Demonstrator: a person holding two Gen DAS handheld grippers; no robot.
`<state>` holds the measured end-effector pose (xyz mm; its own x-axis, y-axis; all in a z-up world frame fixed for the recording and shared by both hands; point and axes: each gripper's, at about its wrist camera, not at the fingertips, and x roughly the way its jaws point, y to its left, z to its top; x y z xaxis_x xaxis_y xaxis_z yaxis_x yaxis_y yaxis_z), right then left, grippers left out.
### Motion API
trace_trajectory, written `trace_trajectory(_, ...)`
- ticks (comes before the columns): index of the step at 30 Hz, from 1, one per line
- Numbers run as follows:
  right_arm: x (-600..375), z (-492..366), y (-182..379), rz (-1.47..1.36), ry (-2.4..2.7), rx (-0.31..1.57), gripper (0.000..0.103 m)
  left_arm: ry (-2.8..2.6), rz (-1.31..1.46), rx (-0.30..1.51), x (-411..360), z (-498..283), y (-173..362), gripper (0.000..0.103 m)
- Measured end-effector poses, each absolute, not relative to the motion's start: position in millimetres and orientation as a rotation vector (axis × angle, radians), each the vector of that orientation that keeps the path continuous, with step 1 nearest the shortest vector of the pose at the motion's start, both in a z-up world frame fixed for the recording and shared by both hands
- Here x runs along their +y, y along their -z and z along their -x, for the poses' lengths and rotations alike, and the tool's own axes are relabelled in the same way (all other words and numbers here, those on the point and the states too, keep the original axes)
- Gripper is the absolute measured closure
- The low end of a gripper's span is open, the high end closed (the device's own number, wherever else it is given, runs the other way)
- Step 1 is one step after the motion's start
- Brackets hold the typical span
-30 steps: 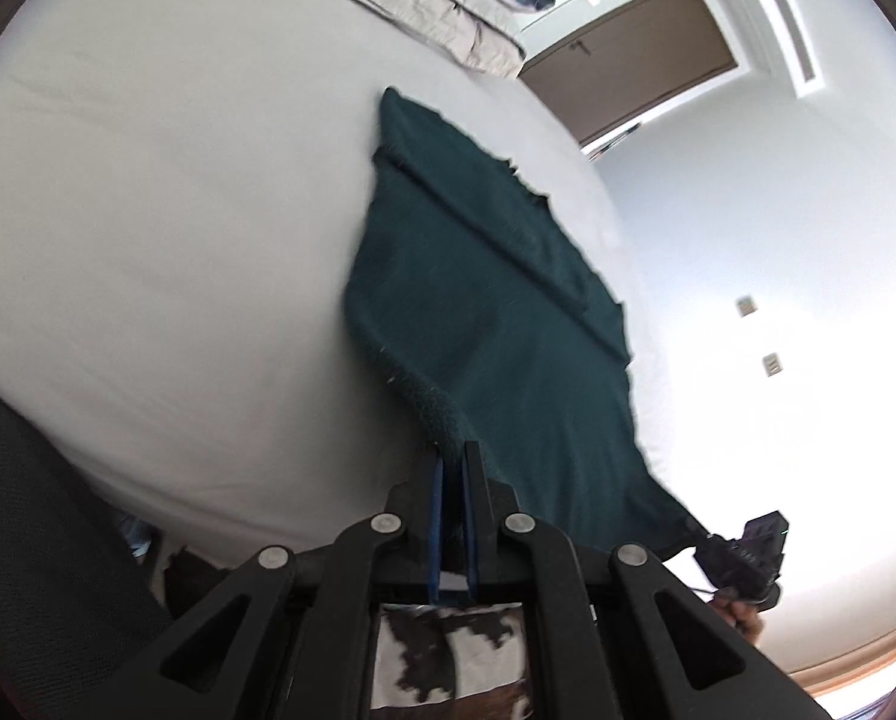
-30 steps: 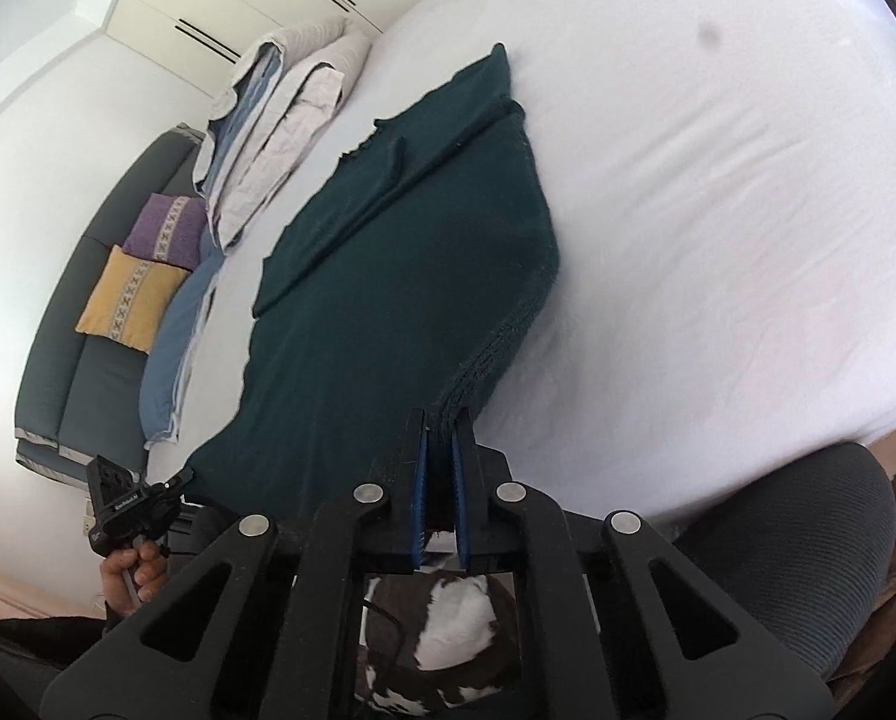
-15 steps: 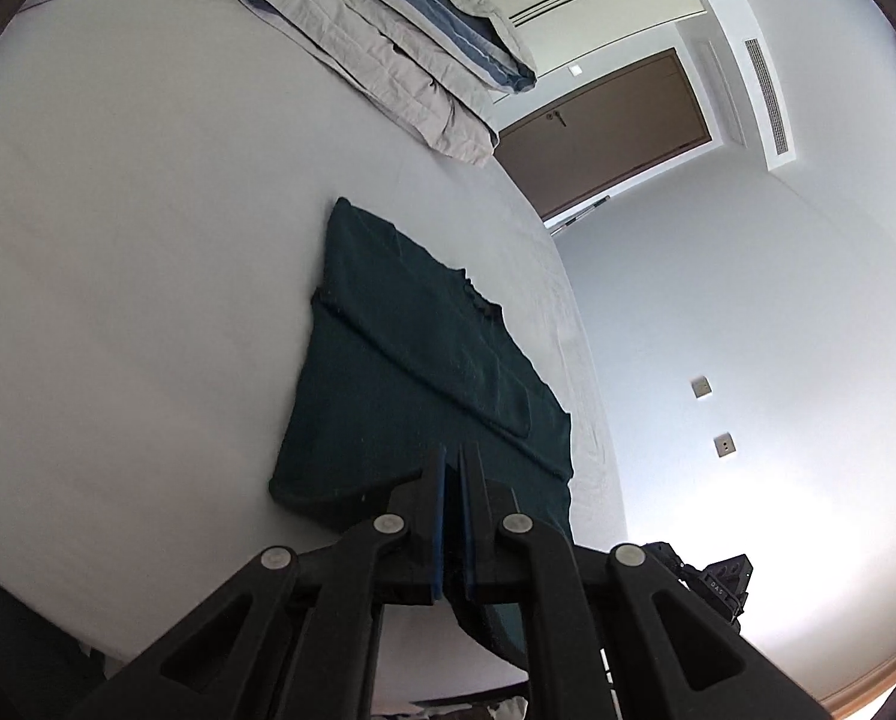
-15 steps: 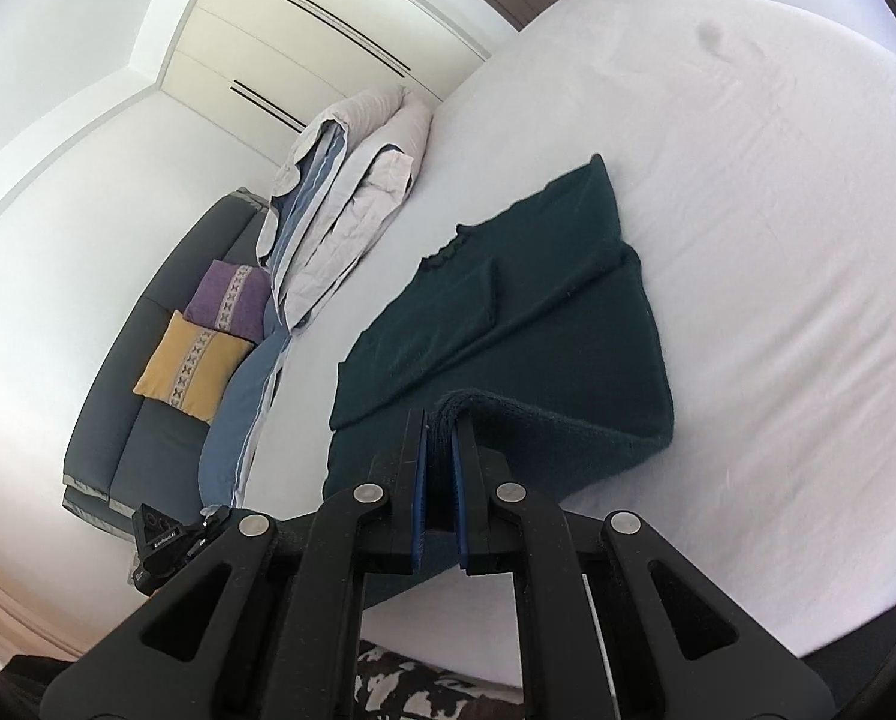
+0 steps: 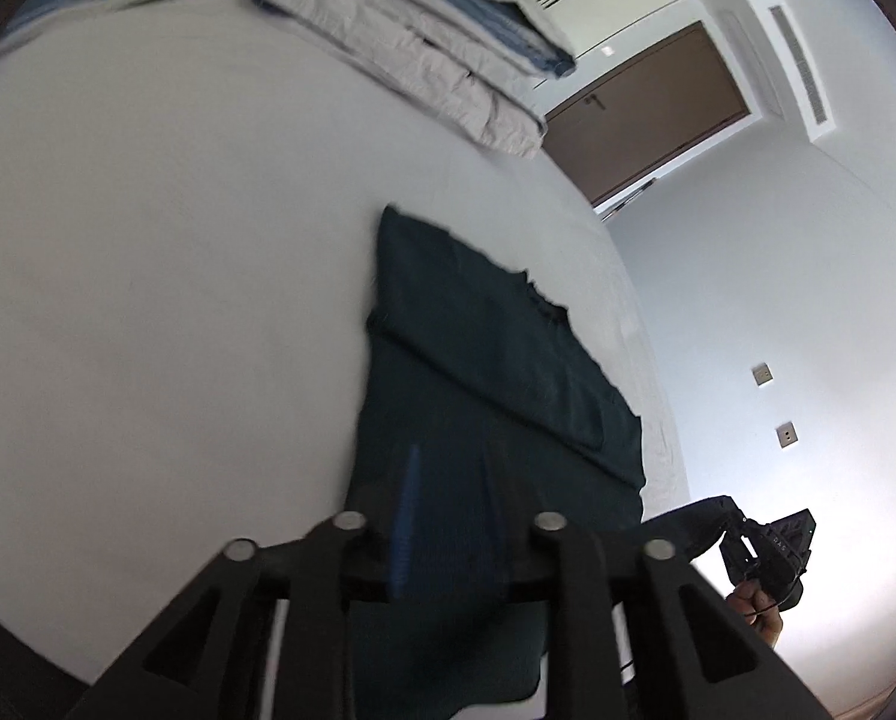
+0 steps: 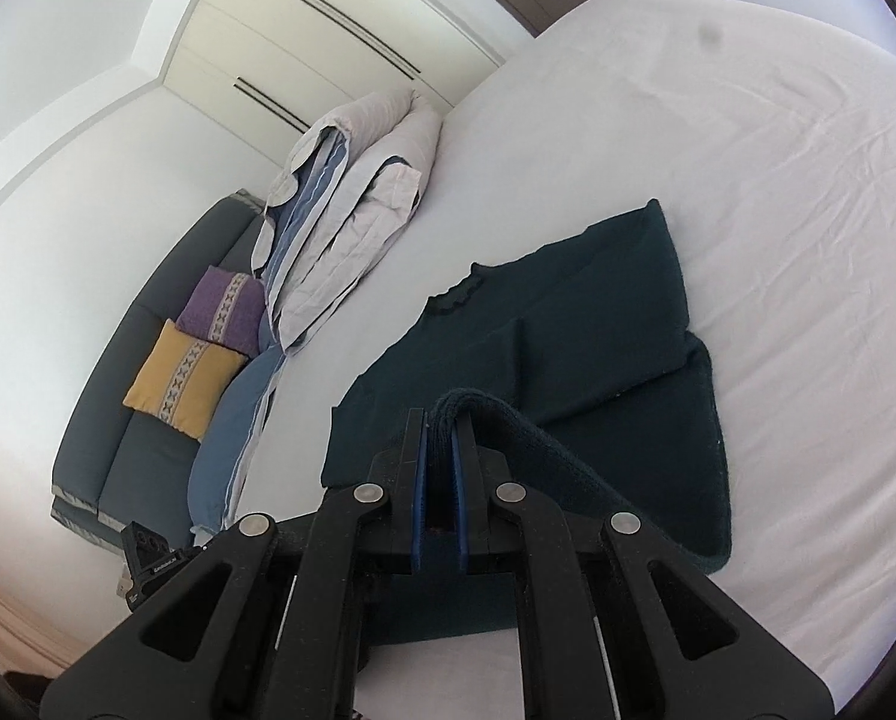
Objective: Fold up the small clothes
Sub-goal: 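Lift the hem with both grippers and fold it up toward the collar, then lay the held hem onto the collar with both grippers and release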
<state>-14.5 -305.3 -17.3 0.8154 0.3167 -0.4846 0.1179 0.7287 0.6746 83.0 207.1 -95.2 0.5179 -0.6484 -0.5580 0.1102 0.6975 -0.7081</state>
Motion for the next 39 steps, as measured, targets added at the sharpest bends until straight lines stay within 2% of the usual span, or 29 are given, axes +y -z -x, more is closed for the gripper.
trace_trajectory(2,-299,31,21,-0.741,-0.111,0.633,0.097,0.492,0.713,0.998,209,-65,124,0.059)
trace_trajectory(4,-295,53,26,-0.739,-0.102,0.631,0.097,0.475,0.741,1.054,208,-41,148,0.047)
trace_trajectory(8,-300,92,36,-0.782,-0.077,0.61,0.097,0.433,0.718,1.076,200,9,179,0.047)
trace_trajectory(11,-301,106,44,-0.796,-0.065,0.617,0.097,0.44,0.693,1.043,190,31,179,0.047)
trace_trajectory(17,-303,124,48,-0.804,-0.076,0.598,0.097,0.484,0.664,1.027,172,47,182,0.047)
trace_trajectory(21,-305,128,49,-0.805,-0.074,0.594,0.097,0.51,0.744,1.015,178,51,194,0.048)
trace_trajectory(23,-306,130,49,-0.807,-0.074,0.591,0.097,0.513,0.767,1.021,181,52,198,0.054)
trace_trajectory(26,-307,131,50,-0.81,-0.071,0.591,0.097,0.525,0.824,1.03,184,55,204,0.056)
trace_trajectory(29,-306,130,51,-0.811,-0.069,0.594,0.097,0.535,0.845,1.049,179,50,209,0.065)
trace_trajectory(30,-306,130,51,-0.809,-0.068,0.594,0.097,0.538,0.834,1.063,177,49,209,0.075)
trace_trajectory(31,-306,130,51,-0.807,-0.068,0.595,0.097,0.539,0.818,1.078,175,49,209,0.089)
trace_trajectory(32,-306,130,50,-0.806,-0.068,0.595,0.097,0.538,0.795,1.101,172,48,210,0.095)
trace_trajectory(39,-307,135,49,-0.795,-0.051,0.595,0.097,0.544,0.834,1.071,187,46,194,0.097)
